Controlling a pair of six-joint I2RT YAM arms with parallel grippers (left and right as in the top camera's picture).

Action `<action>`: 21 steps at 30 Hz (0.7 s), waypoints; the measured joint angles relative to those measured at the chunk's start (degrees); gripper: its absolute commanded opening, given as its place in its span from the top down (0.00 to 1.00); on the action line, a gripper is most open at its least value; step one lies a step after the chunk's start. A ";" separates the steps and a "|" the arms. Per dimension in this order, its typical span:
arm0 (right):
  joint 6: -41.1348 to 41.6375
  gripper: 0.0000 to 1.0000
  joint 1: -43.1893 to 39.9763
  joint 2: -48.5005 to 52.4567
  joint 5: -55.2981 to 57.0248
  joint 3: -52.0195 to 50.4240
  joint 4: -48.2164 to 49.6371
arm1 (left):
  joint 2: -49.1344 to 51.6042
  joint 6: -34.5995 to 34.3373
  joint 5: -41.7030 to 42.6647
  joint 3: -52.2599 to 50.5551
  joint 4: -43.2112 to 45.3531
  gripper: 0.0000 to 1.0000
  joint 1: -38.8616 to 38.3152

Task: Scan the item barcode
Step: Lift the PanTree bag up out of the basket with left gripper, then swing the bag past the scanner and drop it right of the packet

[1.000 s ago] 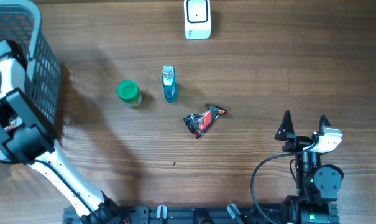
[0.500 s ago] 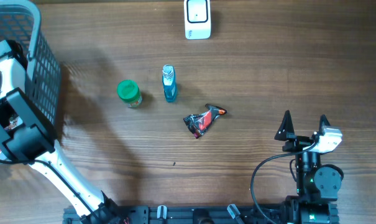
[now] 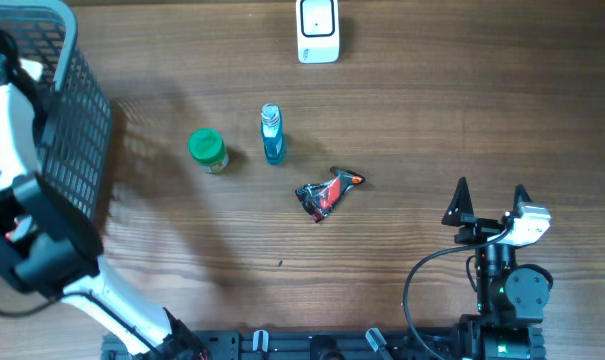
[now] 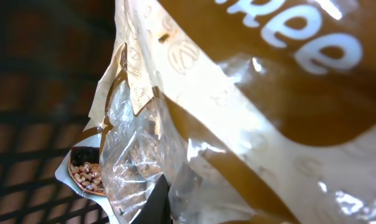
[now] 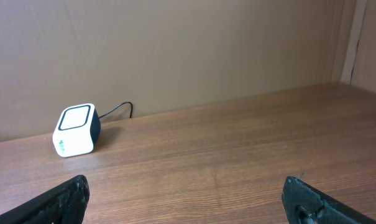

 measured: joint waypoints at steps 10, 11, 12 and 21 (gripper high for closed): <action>0.00 0.00 0.00 0.00 0.00 0.00 0.00 | -9.46 -4.31 3.10 0.00 -2.47 0.96 0.20; 0.00 0.00 0.00 0.00 0.00 0.00 0.00 | -11.19 -4.83 3.78 0.00 -2.89 0.96 0.20; 0.00 0.00 0.00 0.00 0.00 0.00 0.00 | -13.20 -5.31 4.61 0.00 -3.04 0.96 0.20; 0.00 0.00 0.00 0.00 0.00 0.00 0.00 | -35.78 -12.07 23.54 0.00 -3.32 0.96 0.31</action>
